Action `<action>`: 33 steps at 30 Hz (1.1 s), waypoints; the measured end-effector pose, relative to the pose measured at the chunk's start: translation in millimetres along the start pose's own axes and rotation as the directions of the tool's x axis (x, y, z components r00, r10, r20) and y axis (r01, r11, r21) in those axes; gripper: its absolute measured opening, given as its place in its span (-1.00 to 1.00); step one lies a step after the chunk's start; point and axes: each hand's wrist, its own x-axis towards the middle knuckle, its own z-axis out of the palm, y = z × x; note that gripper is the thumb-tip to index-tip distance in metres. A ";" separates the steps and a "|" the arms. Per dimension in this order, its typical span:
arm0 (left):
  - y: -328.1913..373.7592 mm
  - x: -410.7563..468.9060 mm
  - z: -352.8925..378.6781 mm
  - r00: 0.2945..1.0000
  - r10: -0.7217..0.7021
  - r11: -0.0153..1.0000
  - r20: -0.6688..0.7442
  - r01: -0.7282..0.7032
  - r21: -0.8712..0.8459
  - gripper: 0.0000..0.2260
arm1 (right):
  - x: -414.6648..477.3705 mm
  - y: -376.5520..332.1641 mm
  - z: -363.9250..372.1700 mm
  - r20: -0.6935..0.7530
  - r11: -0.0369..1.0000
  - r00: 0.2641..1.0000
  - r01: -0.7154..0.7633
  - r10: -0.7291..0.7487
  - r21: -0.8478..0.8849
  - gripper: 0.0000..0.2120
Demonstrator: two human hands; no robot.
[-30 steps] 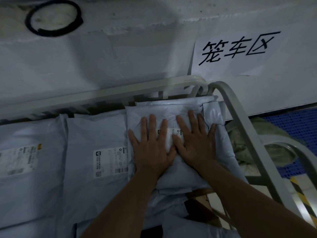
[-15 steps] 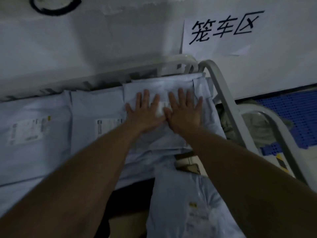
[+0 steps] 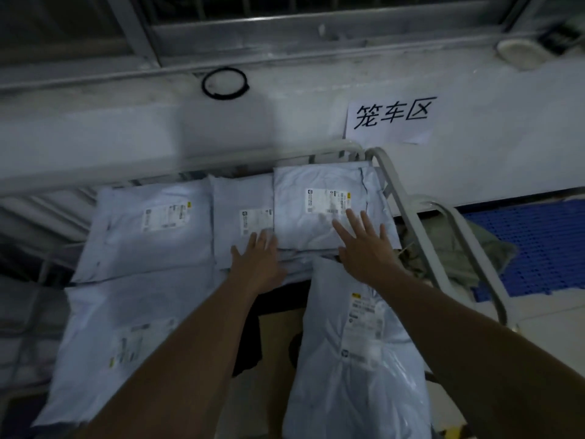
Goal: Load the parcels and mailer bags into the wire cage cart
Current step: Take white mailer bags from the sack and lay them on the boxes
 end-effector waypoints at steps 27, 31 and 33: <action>53.4 -203.9 79.7 0.991 -0.065 0.986 -0.115 0.046 -0.158 -0.43 | -218.7 29.3 -41.3 0.017 0.992 0.994 0.111 -0.110 -0.067 -0.13; 77.7 -204.3 94.7 0.986 -0.142 0.967 -0.084 0.120 -0.227 -0.44 | -223.3 56.6 -26.0 0.064 0.968 0.976 0.217 -0.210 -0.126 -0.07; 96.2 -212.1 99.9 0.978 -0.188 0.958 -0.093 0.161 -0.238 -0.41 | -229.1 74.5 -19.3 0.104 0.945 0.957 0.284 -0.270 -0.164 -0.06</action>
